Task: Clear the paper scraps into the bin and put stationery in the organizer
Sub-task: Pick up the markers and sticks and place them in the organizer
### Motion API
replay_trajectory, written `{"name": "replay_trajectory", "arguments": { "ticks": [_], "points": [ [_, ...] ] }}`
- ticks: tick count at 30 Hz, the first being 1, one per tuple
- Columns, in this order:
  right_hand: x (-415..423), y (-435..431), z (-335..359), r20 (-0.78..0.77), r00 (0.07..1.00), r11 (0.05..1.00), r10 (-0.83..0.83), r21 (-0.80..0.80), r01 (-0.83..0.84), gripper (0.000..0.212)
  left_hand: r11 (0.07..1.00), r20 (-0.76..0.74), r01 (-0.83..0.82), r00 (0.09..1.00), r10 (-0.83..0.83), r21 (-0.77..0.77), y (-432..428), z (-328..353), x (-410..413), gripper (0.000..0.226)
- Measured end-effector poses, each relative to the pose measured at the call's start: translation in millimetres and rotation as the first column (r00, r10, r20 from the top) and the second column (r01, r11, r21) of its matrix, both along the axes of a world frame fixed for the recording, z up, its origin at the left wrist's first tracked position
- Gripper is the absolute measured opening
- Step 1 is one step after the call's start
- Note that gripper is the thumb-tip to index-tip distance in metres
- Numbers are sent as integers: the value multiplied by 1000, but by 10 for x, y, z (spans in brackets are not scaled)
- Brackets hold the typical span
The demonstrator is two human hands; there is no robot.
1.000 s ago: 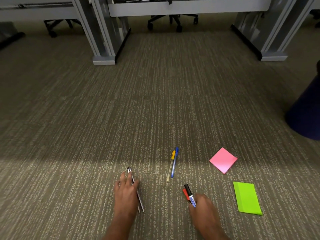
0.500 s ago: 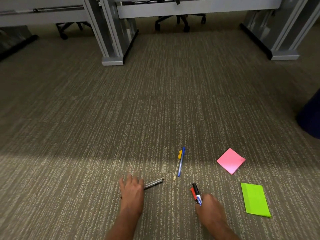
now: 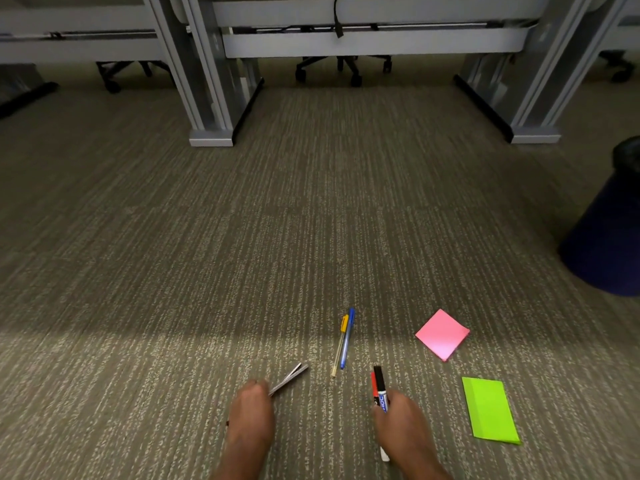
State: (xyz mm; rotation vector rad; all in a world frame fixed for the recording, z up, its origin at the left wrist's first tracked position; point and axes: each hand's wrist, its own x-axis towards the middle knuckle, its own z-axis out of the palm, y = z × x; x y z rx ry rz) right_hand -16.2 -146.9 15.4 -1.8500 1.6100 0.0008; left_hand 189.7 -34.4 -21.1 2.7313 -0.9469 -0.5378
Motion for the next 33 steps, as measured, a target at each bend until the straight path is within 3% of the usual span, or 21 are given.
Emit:
{"name": "replay_trajectory", "arguments": {
  "ticks": [5,8,11,14,16,19,24,33],
  "points": [
    [36,-66,-21,187,966,983,-176,87,163,5,987,-67,-112,992,105,-116,-48,26,-35,13],
    [59,-103,29,335,896,947,-293,229,224,16,890,-260,-326,933,249,-318,-199,204,-117,14],
    [72,-94,286,444,783,888,-436,356,292,16,737,-543,-530,797,264,-420,-344,540,-335,16],
    [24,-61,672,511,694,853,-507,413,319,14,598,-778,-721,580,243,-351,-368,995,-595,26],
    [-18,-67,1068,548,666,855,-506,422,302,18,521,-871,-803,447,205,-289,-380,1389,-742,26],
    [-57,-122,1840,604,634,871,-483,403,280,10,450,-921,-847,371,120,-283,-467,2257,-914,20],
    [-91,-227,3555,691,584,905,-425,329,270,12,462,-931,-819,364,-38,-339,-659,3949,-916,23],
    [-348,-221,6931,771,542,938,-334,218,268,9,481,-785,-627,553,-278,-613,-794,7287,-761,21]
  ]
}}
